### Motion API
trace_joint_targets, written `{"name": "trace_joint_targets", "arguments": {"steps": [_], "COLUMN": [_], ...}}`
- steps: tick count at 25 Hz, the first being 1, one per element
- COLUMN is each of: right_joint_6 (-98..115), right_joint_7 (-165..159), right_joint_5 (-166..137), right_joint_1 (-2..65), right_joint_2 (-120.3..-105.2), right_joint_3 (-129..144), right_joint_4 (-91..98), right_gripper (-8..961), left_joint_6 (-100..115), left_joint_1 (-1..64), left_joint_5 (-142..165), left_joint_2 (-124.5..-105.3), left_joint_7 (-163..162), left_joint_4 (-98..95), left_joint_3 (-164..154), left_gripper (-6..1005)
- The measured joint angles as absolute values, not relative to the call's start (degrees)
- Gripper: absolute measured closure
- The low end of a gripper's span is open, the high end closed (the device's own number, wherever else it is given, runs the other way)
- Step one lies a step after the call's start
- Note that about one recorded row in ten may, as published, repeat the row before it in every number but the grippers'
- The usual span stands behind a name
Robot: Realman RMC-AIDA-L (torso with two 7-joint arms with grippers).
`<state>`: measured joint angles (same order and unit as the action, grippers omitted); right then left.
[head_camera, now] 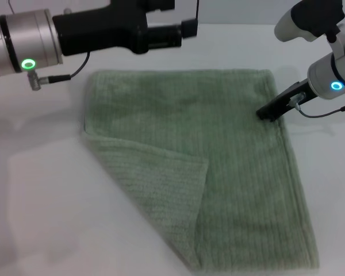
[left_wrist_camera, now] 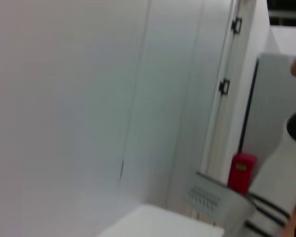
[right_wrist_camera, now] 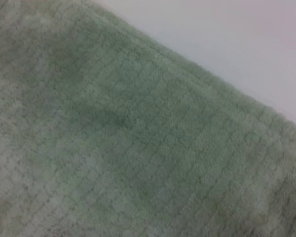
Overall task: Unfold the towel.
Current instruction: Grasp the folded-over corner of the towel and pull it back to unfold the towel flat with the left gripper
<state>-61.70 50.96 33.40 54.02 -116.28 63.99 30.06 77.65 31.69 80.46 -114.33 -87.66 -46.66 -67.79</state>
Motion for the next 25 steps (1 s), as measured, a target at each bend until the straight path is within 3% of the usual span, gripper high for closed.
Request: {"name": "trace_joint_targets", "arguments": {"steps": [16,25], "right_joint_6": [-61.6,-61.6], "right_joint_7": [50.96,50.98], "right_joint_5": [33.4,33.4], "right_joint_1": [54.39,54.48], "right_joint_2": [-116.25,-116.28], "right_joint_3": [63.98,63.98], "right_joint_4": [30.06,30.06], "right_gripper": [954,954], "left_joint_6": [80.21,81.0], "left_joint_1": [31.13,33.33], "left_joint_5": [98.67,109.01], "left_joint_2": [-114.01,-117.72], "left_joint_7": [-97.79,-100.83], "left_joint_4": [-53.6,-53.85], "left_joint_3": [-66.69,-67.06], "left_gripper": [170,179]}}
